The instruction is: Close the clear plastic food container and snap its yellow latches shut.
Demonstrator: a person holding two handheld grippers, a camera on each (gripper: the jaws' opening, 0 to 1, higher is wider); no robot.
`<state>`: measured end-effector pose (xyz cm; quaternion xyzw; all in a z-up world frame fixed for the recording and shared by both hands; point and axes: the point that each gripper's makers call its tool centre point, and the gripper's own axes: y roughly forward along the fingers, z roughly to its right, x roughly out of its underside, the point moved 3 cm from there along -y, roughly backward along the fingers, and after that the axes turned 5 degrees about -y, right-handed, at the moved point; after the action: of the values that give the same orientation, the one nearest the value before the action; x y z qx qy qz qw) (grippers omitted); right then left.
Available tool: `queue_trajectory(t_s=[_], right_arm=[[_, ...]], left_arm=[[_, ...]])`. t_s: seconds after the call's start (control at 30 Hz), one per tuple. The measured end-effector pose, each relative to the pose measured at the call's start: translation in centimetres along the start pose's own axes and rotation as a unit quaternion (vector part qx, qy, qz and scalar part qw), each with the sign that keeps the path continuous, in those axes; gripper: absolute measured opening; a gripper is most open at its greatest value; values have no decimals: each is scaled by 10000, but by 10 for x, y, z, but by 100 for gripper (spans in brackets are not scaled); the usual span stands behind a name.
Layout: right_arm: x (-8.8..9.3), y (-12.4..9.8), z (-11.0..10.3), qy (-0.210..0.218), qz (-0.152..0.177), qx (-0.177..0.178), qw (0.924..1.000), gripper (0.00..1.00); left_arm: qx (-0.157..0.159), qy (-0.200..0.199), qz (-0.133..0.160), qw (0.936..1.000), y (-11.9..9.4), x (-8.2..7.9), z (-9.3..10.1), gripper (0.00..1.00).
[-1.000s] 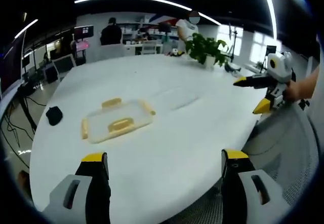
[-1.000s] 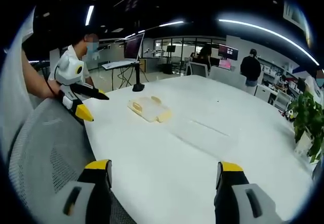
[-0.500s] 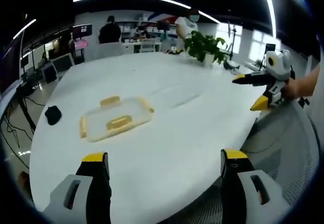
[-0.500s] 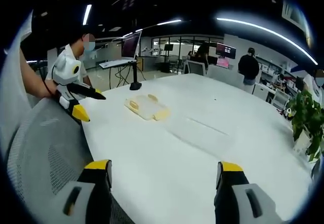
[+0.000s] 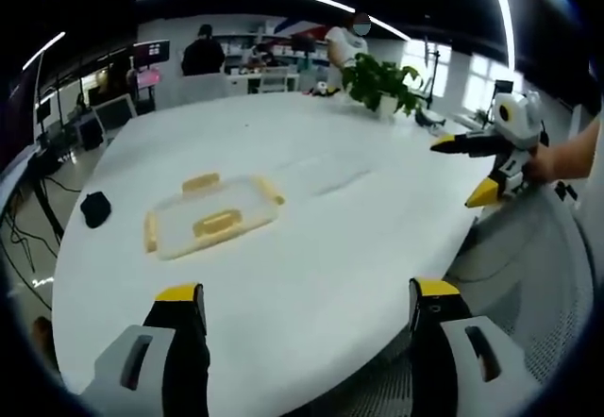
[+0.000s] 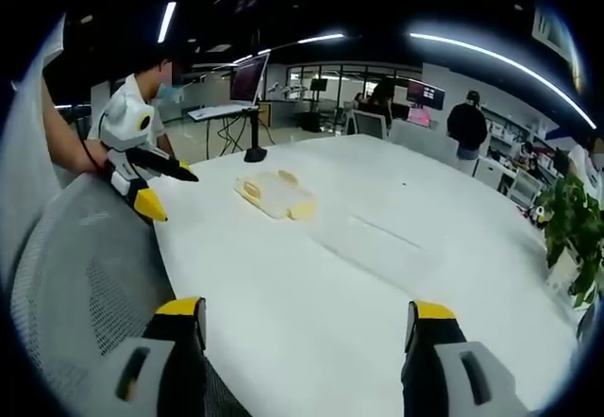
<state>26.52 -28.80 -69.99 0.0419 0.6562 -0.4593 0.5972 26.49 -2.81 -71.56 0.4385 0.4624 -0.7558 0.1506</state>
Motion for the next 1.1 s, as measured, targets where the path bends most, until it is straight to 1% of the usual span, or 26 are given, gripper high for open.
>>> queue_trajectory(t_s=[0.07, 0.1, 0.17, 0.23, 0.3, 0.33, 0.5, 0.6, 0.7, 0.83, 0.93, 1.1], right_arm=[[1, 2, -4, -33, -70, -130, 9999, 87], [3, 4, -6, -81, -157, -187, 9997, 86], [3, 5, -5, -229, -206, -156, 9994, 88], [2, 7, -3, -279, -184, -158, 9993, 89], [2, 9, -1, -240, -196, -161, 9994, 90], [3, 11, -1, -279, -248, -180, 9991, 89], [2, 15, -4, -400, -339, -256, 9983, 85], [-3, 18, -4, -419, -298, -281, 9983, 85], [-11, 25, -4, -423, -268, -306, 9983, 84], [-18, 34, -9, -491, -252, -395, 9977, 83], [-23, 40, -11, -510, -230, -420, 9975, 83], [-28, 49, -15, -471, -217, -434, 9977, 82]], left_arm=[[7, 57, -34, 10000, -1, 1, 2, 86], [-31, 123, -60, 9999, -1, 1, 1, 86], [-76, 291, 8, 9995, -4, -2, 0, 82], [-6, 273, 30, 9996, -3, -3, 1, 82], [46, 241, -70, 9997, -1, -1, 1, 83], [42, 306, -136, 9994, 0, 1, 1, 82], [173, 198, -53, 9996, -1, -2, 3, 83], [196, 239, -125, 9994, -1, -1, -2, 83], [253, 317, -133, 9991, -2, -4, -8, 83], [248, 405, -148, 9988, -2, -6, -18, 82], [239, 381, -175, 9988, -1, -4, -25, 82], [246, 411, -249, 9985, -1, 0, -31, 81]])
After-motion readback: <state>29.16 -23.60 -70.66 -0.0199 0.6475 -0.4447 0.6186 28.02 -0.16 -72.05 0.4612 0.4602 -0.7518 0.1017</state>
